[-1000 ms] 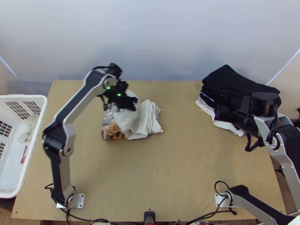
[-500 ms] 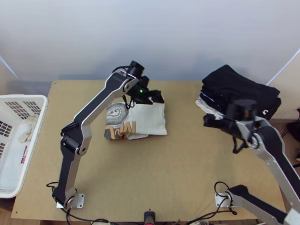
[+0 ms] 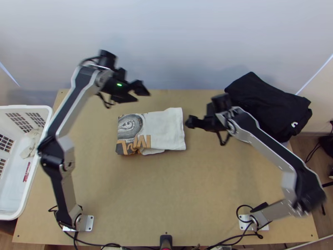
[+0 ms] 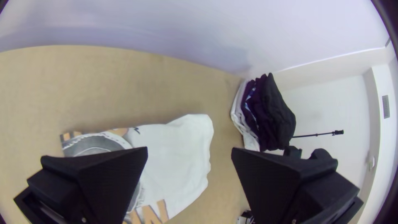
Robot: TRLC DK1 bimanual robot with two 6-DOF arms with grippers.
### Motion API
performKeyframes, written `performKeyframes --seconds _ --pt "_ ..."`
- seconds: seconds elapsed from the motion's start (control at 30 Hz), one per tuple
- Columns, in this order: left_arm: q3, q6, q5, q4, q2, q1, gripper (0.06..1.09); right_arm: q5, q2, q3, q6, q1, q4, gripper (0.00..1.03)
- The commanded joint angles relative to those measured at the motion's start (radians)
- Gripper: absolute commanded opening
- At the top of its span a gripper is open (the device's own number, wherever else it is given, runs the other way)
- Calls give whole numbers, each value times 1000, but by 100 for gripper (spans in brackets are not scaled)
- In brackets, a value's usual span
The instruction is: Fold the t-shirt
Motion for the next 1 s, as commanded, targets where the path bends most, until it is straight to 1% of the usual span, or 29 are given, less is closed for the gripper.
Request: performKeyframes --seconds 0.0,0.1,0.13,0.3,0.53,0.77,0.97 --pt "-41 56 -16 -67 -106 145 104 -189 228 113 94 25 119 99" --pt "-72 65 -23 -84 -138 169 104 -289 280 130 149 5 184 99" --pt "-87 67 -29 -84 -152 173 104 -299 295 143 157 -5 189 99" --pt "-121 67 -36 -84 -191 200 104 -299 337 156 146 -35 195 99" --pt "-127 69 -39 -89 -204 220 104 -281 324 96 105 -51 195 99" --pt "-125 67 -42 -87 -202 212 104 -269 338 26 96 -31 263 99" --pt "-127 72 -55 -87 -210 220 104 -272 424 78 114 37 298 99"
